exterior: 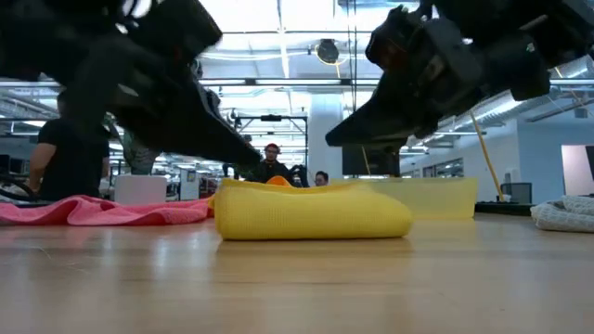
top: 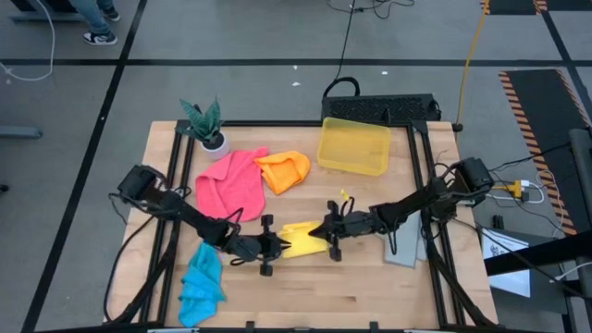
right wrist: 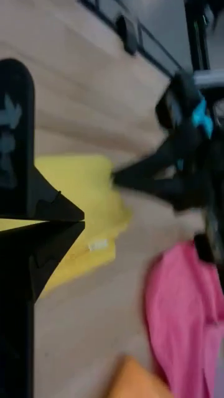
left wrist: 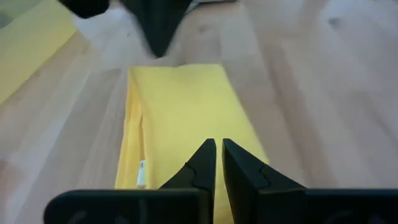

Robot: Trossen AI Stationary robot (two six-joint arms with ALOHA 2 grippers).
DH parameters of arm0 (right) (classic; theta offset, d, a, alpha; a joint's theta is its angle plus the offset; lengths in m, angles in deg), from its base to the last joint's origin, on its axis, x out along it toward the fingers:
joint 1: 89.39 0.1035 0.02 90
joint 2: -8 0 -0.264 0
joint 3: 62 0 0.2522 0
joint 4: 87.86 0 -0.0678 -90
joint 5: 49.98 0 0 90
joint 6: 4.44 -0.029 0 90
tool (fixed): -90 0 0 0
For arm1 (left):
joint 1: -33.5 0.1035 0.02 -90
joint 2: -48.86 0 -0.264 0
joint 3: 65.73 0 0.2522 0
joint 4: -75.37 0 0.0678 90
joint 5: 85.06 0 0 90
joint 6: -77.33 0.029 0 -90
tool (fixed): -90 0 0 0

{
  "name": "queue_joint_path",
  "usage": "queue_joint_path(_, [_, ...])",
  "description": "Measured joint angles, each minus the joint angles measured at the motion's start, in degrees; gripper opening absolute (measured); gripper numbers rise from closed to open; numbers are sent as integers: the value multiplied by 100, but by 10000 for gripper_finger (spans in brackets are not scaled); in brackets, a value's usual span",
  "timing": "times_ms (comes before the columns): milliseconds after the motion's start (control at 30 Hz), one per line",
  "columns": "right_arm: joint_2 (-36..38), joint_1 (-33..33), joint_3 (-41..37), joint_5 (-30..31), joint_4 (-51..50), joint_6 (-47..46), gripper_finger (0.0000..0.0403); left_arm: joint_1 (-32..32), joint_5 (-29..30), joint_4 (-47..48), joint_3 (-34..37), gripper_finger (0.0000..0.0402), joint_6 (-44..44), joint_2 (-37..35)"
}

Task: Fold microfiber towels
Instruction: Fold the yellow kitchen towel

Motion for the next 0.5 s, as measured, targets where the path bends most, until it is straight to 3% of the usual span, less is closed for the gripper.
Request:
queue_joint_path(133, [-213,18,0,-102,-141,-167,1,216,45,-18,2,33,-112,333])
queue_joint_path(500, [-592,-13,4,-115,-877,-324,0,327,-41,460,-1,33,-823,352])
